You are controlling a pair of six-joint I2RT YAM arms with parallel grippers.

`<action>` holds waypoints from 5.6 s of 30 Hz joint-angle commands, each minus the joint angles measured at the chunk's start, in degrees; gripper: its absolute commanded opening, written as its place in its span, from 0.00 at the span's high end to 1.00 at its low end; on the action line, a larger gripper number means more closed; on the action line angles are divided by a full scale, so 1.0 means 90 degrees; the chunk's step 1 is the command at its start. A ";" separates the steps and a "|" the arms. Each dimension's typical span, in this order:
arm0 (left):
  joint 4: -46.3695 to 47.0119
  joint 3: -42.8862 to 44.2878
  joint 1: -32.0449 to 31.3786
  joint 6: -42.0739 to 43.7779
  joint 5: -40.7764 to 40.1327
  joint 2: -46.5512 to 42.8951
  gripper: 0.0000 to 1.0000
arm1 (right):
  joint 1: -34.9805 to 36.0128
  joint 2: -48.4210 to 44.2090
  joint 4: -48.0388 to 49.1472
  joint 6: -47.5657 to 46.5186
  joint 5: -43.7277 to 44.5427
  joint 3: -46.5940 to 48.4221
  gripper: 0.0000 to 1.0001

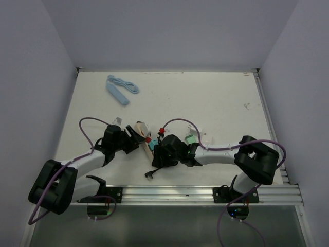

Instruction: Pull the plug off the socket

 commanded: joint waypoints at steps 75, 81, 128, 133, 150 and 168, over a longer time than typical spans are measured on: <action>0.0530 -0.0164 -0.0477 0.0108 -0.0227 -0.0010 1.00 | 0.0018 -0.1034 -0.1223 -0.0499 0.0333 0.1022 0.30; 0.0599 -0.0174 -0.0477 0.0088 -0.0218 0.0000 1.00 | -0.0118 -0.0576 -0.0842 -0.0441 -0.0038 0.1072 0.32; -0.0671 -0.0214 -0.0496 0.0704 -0.1507 0.0556 1.00 | -0.1016 -0.1326 -0.0695 -0.0108 -0.0781 0.0642 1.00; -0.0700 -0.0204 -0.0516 0.0674 -0.1516 0.0566 1.00 | -0.1300 -0.1629 -0.0539 -0.0060 -0.0937 0.0398 1.00; -0.1081 0.0255 -0.0526 0.0587 -0.1683 0.0663 1.00 | -0.1437 -0.1337 -0.0619 -0.0616 -0.0878 0.0232 1.00; -0.1891 0.0587 -0.0526 0.0694 -0.2395 0.0674 1.00 | -0.2052 -0.1873 -0.0498 -0.0489 -0.1318 -0.0365 1.00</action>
